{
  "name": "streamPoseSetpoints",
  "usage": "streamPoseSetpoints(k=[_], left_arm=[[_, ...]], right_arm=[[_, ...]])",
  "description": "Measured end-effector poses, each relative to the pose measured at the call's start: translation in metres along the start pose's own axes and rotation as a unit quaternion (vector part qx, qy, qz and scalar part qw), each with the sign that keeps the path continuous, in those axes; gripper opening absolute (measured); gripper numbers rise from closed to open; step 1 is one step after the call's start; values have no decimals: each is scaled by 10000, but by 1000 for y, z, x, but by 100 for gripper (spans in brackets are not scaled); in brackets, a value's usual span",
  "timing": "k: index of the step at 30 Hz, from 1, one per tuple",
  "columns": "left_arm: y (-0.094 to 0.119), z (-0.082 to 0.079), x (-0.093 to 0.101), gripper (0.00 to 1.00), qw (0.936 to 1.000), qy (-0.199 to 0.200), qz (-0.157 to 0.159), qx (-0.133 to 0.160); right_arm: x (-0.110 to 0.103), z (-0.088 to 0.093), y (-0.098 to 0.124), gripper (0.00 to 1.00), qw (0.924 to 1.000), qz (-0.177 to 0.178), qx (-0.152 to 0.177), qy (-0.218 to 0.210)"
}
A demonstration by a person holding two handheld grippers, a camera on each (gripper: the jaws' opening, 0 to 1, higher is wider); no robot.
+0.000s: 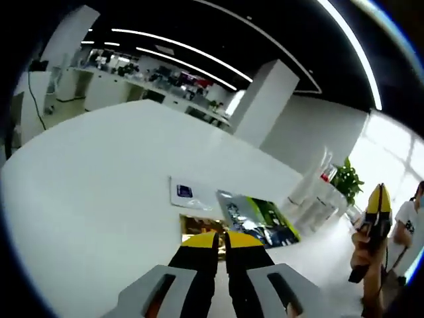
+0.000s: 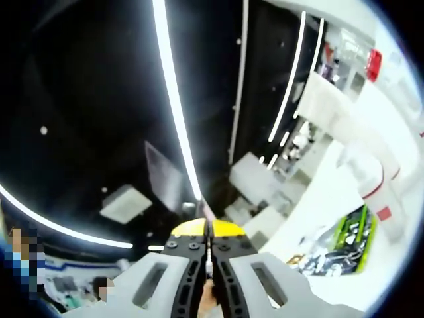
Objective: Arrange the skincare products in the storage area until every visible bottle or jar stands upright without overlapping.
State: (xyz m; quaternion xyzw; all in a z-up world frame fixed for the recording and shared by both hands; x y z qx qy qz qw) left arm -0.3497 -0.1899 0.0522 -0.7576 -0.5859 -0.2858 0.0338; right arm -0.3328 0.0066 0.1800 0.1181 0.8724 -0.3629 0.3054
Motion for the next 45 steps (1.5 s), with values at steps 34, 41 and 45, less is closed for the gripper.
streamPoseSetpoints(k=[34, 41, 45], left_arm=[[-6, 15, -10, 0, 9831, -1479, -1033, -309], [-5, 15, -12, 0, 9834, -1423, -1089, -299], [-3, 14, -14, 0, 9823, -1440, -1166, -290]], right_arm=[[1, -4, 5, 0, 9985, 110, 308, -443], [8, 11, 2, 0, 9994, 329, -136, -34], [10, 16, 2, 0, 9991, 326, -277, -11]])
Point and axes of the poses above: the point that each gripper's makers call its tool centre point, and the gripper's own axes: y roughly backward along the fingers, x roughly to its right, z roughly out of its underside, the point moved 3 cm from there along y, roughly backward along the fingers, and after that the axes turned 9 degrees about x, right-handed, at the moved point
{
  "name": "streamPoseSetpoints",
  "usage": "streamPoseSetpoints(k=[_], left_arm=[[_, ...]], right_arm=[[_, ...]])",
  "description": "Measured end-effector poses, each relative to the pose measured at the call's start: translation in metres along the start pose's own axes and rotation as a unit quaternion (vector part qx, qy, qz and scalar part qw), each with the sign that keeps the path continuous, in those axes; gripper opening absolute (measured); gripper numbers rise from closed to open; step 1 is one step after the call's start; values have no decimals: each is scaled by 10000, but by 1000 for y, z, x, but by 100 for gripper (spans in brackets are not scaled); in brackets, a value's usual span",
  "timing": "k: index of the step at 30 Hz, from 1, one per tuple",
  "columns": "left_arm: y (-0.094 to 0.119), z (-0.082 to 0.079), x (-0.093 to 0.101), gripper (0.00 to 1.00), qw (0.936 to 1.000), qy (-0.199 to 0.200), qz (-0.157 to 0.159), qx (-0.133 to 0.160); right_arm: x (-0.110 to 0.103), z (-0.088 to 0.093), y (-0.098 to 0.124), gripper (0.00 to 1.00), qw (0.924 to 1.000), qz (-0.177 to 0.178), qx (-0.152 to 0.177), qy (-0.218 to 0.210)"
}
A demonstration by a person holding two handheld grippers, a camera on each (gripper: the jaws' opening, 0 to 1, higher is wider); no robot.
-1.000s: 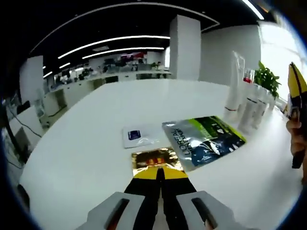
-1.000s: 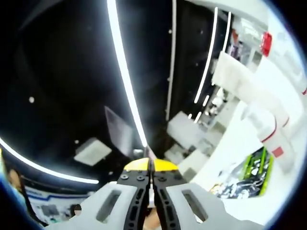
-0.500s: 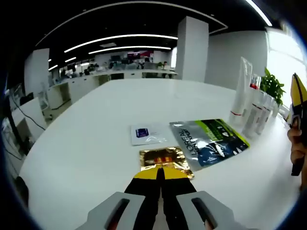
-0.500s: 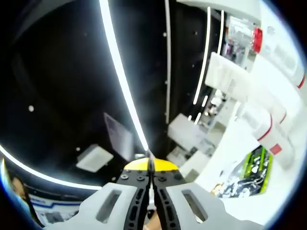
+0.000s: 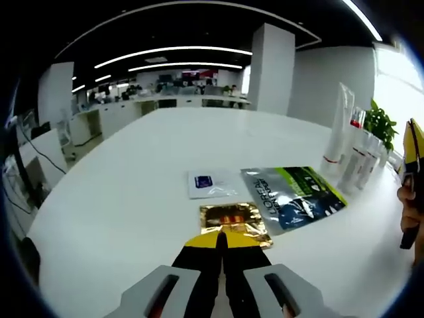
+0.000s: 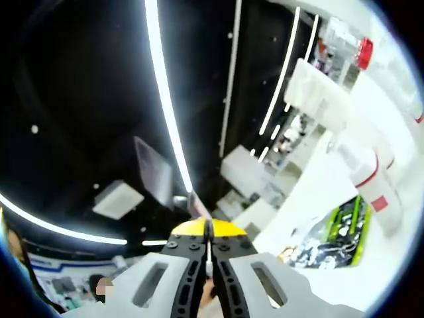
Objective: Arrange the skincare products in the storage area until every visible bottle or jar stands upright without overlapping.
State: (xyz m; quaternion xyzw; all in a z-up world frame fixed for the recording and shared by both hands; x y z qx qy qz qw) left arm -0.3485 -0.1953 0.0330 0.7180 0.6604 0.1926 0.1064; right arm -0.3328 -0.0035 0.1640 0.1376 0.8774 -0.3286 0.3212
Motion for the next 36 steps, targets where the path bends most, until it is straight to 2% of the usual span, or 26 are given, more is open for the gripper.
streamPoseSetpoints(k=[5, 7, 8, 9, 12, 13, 14, 18, 23, 32, 34, 36], left_arm=[[3, 0, -3, 0, 9999, 1, -109, -42], [3, -15, -1, 0, 9978, -413, -197, 473], [4, -24, 7, 0, 9943, -719, -66, 781], [5, -25, 10, 0, 9933, -770, -45, 860], [-3, -20, 21, 0, 9906, -1171, 0, 704], [-8, -14, 24, 0, 9903, -1262, 80, 568], [-12, -9, 29, 0, 9904, -1298, 211, 420], [-21, -2, 30, 0, 9931, -1127, 250, 215], [-17, -4, 22, 0, 9956, -882, 193, 238], [-14, -3, 26, 1, 9946, -964, 245, 280], [-9, -18, 24, 1, 9913, -1041, 185, 781], [-2, -28, 23, 2, 9892, -923, 187, 1119]], right_arm=[[4, -4, 1, 0, 10000, 36, 72, -46], [5, -7, 0, 0, 9999, 34, 108, -83], [6, -7, -1, 0, 9999, 30, 115, -101], [6, -7, -1, 0, 9999, 27, 111, -110], [3, -4, -1, 0, 9999, 14, 67, -103], [3, -3, -1, 0, 9999, 4, 59, -109], [3, -3, -1, 0, 9999, 0, 60, -113], [1, -4, 0, 0, 9999, -10, 94, -113], [2, -6, -1, 0, 9998, -12, 116, -150], [3, -6, -1, 0, 9998, 5, 112, -159], [4, -7, -1, 0, 9998, 4, 117, -160], [3, -7, -1, 0, 9998, 6, 131, -143]])
Point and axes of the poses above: the point that each gripper's makers call its tool centre point, and the gripper's own axes: y roughly backward along the fingers, x roughly to its right, z roughly out of its underside, the point moved 3 cm from there along y, roughly backward along the fingers, and after that the axes turned 9 degrees about x, right-handed, at the moved point
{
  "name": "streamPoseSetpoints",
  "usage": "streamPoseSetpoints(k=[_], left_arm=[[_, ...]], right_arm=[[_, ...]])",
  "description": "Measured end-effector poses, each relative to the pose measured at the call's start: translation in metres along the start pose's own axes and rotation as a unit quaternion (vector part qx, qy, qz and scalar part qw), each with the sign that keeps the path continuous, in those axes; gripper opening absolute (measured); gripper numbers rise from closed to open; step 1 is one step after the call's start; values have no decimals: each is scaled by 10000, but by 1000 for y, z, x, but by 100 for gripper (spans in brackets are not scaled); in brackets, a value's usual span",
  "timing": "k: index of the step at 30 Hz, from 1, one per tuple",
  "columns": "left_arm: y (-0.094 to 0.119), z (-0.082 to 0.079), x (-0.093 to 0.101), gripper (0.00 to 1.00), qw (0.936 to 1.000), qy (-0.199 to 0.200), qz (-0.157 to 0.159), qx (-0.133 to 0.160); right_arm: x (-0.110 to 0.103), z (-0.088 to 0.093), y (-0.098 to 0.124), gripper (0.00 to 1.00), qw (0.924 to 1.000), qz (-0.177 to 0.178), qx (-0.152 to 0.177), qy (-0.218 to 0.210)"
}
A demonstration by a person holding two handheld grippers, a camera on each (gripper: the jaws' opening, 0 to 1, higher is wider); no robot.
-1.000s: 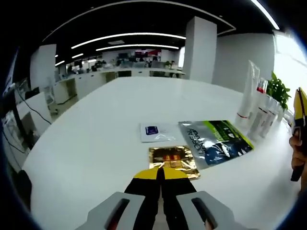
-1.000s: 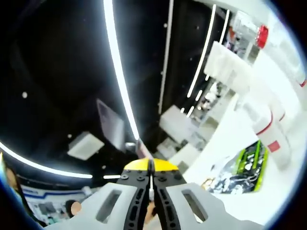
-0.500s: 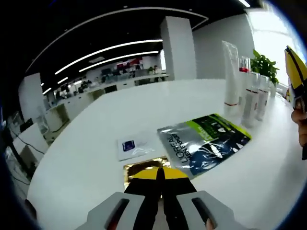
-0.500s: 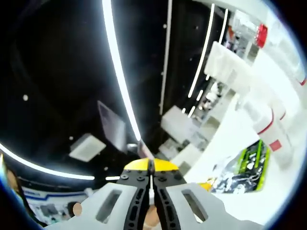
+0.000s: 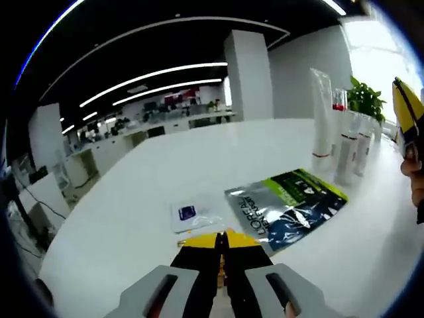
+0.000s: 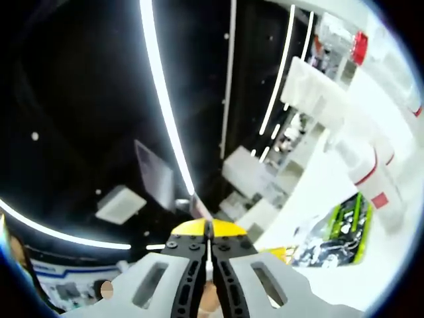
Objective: Arrange the skincare products in the storage area until every visible bottle or jar stands upright without overlapping.
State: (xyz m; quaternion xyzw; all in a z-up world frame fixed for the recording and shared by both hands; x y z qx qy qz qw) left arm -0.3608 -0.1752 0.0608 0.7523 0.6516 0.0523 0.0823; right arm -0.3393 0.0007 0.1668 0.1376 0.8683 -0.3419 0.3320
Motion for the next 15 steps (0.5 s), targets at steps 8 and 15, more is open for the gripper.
streamPoseSetpoints(k=[8, 15], left_arm=[[19, -34, -17, 24, 9875, 986, -86, 1225], [13, -34, -33, 70, 9805, 1320, -248, 1433]], right_arm=[[3, 0, 2, 6, 9993, 199, -15, 323], [5, 1, 1, 24, 9976, 328, -26, 605]])
Point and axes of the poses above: the point that each gripper's makers call its tool centre point, and the gripper's own axes: y roughly backward along the fingers, x roughly to its right, z roughly out of its underside, the point moved 3 cm from there along y, roughly backward along the fingers, and after that the axes turned 9 degrees about x, right-handed, at the moved point
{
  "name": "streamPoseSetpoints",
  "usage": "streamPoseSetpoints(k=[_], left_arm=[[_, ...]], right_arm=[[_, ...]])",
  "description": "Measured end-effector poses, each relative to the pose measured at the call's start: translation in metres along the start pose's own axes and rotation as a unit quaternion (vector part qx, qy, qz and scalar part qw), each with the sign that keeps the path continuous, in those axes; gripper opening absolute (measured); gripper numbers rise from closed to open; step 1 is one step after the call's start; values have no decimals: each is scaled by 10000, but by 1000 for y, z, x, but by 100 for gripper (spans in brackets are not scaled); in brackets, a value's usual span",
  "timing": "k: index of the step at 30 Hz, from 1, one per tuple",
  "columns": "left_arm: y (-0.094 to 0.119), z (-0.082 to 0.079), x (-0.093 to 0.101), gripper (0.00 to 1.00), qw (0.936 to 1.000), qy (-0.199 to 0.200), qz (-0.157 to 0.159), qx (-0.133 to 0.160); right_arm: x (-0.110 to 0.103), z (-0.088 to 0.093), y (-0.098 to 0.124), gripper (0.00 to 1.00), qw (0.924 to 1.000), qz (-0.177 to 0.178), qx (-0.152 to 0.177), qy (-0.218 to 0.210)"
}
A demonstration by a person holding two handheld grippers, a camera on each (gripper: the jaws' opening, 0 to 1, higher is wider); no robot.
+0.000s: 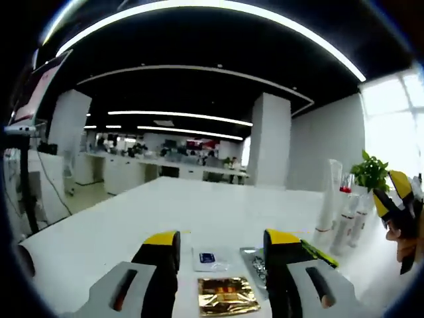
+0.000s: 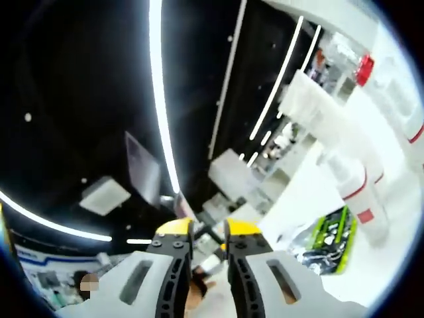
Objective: Arrange the skincare products in the storage area until every visible bottle or jar stands upright without overlapping.
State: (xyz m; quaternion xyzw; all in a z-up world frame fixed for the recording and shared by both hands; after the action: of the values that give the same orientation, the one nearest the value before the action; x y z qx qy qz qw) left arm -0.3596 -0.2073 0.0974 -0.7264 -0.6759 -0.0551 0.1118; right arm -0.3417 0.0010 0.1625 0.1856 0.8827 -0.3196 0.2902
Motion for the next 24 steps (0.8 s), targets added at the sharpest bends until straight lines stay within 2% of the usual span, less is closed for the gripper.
streamPoseSetpoints(k=[1, 3, 7, 9, 11, 12, 16, 19, 21, 24], left_arm=[[-1, 1, 0, 75, 10000, 79, -23, -14], [-1, 2, 0, 79, 9999, 123, -90, 26], [0, -6, -1, 82, 9995, -29, -175, 272], [0, -16, -3, 90, 9979, -184, -263, 560], [2, -28, -5, 100, 9941, -345, -402, 950], [5, -33, -6, 99, 9923, -433, -446, 1075], [15, -55, -11, 100, 9814, -703, -698, 1643], [23, -67, -11, 100, 9762, -671, -763, 1914], [22, -75, -12, 100, 9712, -545, -800, 2178], [17, -77, -15, 100, 9724, -470, -764, 2155]], right_arm=[[0, 1, 0, 29, 10000, 1, 5, 34], [0, 0, -2, 38, 9998, 25, 65, 183], [-4, 0, -7, 68, 9980, 4, 234, 587], [-12, 3, -10, 84, 9962, -123, 309, 807], [-22, 6, -13, 95, 9940, -346, 382, 964], [-30, 9, -13, 100, 9927, -496, 398, 1021], [-58, 19, -12, 100, 9855, -1168, 376, 1168], [-76, 13, -10, 100, 9805, -1470, 586, 1169], [-82, 3, -9, 100, 9722, -1476, 702, 1677], [-86, -11, -4, 100, 9574, -1323, 813, 2435]])
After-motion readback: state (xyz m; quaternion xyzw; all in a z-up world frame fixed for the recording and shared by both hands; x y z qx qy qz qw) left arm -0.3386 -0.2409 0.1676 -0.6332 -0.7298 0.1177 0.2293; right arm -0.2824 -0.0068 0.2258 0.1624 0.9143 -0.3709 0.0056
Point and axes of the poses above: the point that each gripper's makers call its tool centre point, and the gripper's own axes: y roughly backward along the fingers, x roughly to its right, z roughly out of its underside, the point moved 3 cm from there along y, roughly backward along the fingers, and after that the axes turned 9 degrees about x, right-handed, at the moved point
